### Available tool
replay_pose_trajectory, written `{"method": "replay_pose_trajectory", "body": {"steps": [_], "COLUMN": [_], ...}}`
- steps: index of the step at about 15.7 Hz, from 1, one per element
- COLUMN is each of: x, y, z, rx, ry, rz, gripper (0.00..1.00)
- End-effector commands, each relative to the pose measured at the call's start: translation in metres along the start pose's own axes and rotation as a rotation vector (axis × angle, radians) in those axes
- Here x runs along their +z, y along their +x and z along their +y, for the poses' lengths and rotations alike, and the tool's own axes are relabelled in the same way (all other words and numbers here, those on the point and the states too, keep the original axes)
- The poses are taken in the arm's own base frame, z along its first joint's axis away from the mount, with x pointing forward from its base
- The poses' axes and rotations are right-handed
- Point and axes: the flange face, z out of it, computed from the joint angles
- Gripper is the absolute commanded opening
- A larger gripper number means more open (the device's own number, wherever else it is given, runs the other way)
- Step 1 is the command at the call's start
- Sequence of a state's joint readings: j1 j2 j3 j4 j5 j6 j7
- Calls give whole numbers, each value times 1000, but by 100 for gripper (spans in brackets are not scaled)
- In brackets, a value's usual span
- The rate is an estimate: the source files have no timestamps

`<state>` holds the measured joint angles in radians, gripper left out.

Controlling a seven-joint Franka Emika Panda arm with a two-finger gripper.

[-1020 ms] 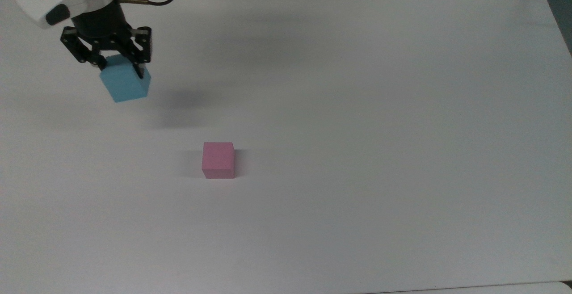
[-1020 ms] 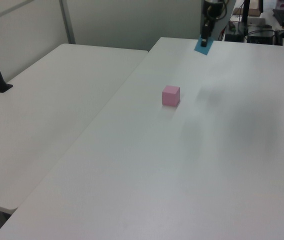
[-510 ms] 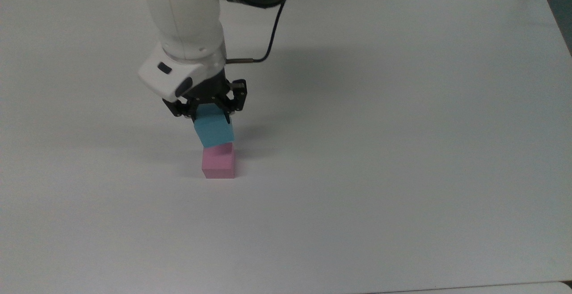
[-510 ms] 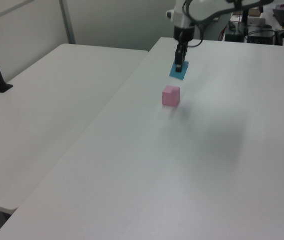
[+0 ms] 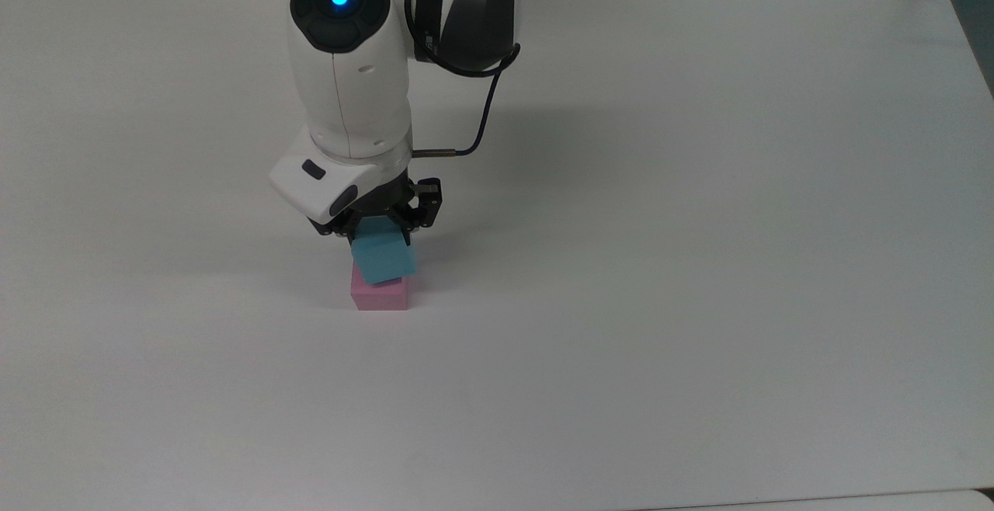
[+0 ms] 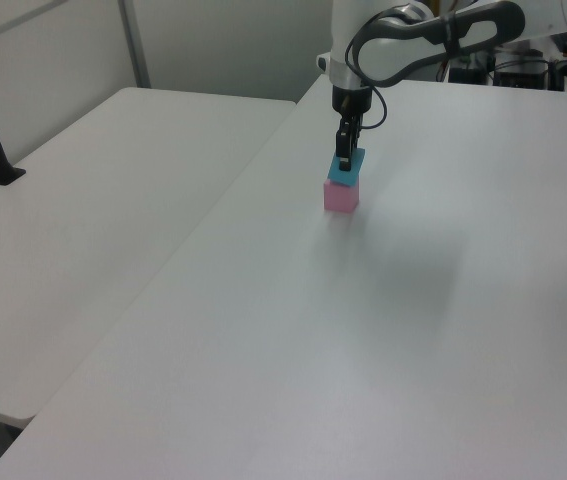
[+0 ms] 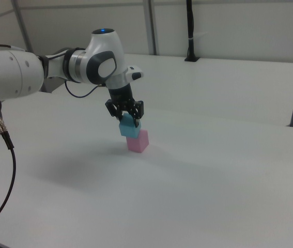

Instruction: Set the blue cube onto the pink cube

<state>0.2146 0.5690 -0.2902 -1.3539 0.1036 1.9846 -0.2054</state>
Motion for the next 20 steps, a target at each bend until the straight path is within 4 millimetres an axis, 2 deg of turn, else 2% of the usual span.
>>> {"method": "replay_pose_trajectory", "body": {"steps": [1, 5, 9, 19, 20], "x": [10, 12, 8, 5, -2], "y": [7, 9, 5, 3, 1], "z": [-2, 3, 21, 15, 16], "rx": [13, 24, 55, 79, 81], "ry": [-19, -27, -41, -25, -21], "rz": [4, 20, 14, -5, -5], "gripper": [7, 12, 12, 12, 12]}}
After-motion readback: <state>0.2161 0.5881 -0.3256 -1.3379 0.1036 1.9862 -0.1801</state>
